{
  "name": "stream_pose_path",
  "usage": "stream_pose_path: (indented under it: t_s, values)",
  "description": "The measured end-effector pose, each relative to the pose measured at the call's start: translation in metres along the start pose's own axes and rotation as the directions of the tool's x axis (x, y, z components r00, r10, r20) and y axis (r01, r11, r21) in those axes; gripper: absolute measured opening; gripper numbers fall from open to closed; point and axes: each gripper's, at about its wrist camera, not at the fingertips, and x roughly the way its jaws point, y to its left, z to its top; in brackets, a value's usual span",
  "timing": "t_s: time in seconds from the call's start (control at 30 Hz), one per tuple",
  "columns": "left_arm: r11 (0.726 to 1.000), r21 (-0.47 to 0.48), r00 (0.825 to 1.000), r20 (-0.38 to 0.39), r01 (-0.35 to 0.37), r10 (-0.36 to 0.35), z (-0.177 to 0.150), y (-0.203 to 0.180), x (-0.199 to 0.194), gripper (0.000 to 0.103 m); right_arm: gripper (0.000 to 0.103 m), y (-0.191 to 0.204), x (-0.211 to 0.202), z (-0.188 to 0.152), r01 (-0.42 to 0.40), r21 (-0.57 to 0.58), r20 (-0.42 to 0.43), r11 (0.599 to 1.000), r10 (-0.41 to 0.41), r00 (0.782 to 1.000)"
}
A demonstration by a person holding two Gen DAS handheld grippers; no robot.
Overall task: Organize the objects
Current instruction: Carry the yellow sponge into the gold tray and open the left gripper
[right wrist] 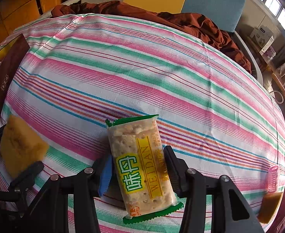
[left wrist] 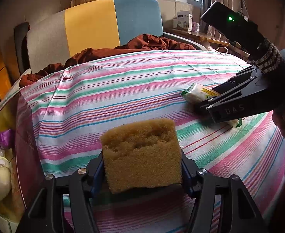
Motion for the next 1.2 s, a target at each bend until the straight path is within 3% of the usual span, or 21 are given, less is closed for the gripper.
stream_pose_path:
  t_s: [0.27, 0.43, 0.57, 0.7, 0.77, 0.97, 1.07, 1.2]
  values:
    - [1.000, -0.004, 1.000, 0.009, -0.013, 0.013, 0.000, 0.002, -0.028, 0.063, 0.050, -0.007, 0.011, 0.010, -0.006, -0.007, 0.011, 1.000, 0.006, 1.000]
    - [1.000, -0.004, 0.996, 0.087, -0.011, 0.012, 0.008, 0.013, -0.073, 0.063, 0.050, -0.007, 0.005, 0.003, -0.020, 0.006, 0.016, 1.000, 0.020, 1.000]
    - [0.999, -0.033, 0.992, 0.118, -0.028, 0.032, 0.010, 0.034, -0.101, 0.063, 0.050, -0.007, 0.004, 0.004, -0.017, 0.005, 0.019, 1.000, 0.017, 1.000]
    - [0.990, -0.135, 0.991, 0.118, -0.048, 0.064, 0.001, 0.075, -0.122, 0.063, 0.050, -0.006, 0.006, 0.004, -0.005, -0.006, 0.022, 1.000, 0.005, 1.000]
    - [0.973, -0.223, 0.992, 0.099, -0.058, 0.081, -0.005, 0.106, -0.129, 0.063, 0.050, -0.006, 0.007, 0.006, -0.007, -0.003, 0.022, 1.000, 0.007, 1.000]
    - [0.883, -0.455, 0.988, 0.043, -0.114, 0.150, -0.040, 0.197, -0.147, 0.064, 0.050, -0.006, 0.006, 0.005, -0.002, -0.005, 0.024, 1.000, 0.002, 1.000]
    - [0.843, -0.518, 0.984, 0.010, -0.145, 0.176, -0.060, 0.224, -0.151, 0.064, 0.050, -0.007, 0.007, 0.006, -0.002, -0.005, 0.024, 1.000, 0.002, 1.000]
    - [0.820, -0.547, 0.982, -0.020, -0.168, 0.188, -0.077, 0.236, -0.151, 0.064, 0.050, -0.006, 0.007, 0.006, -0.001, -0.006, 0.024, 1.000, 0.001, 1.000]
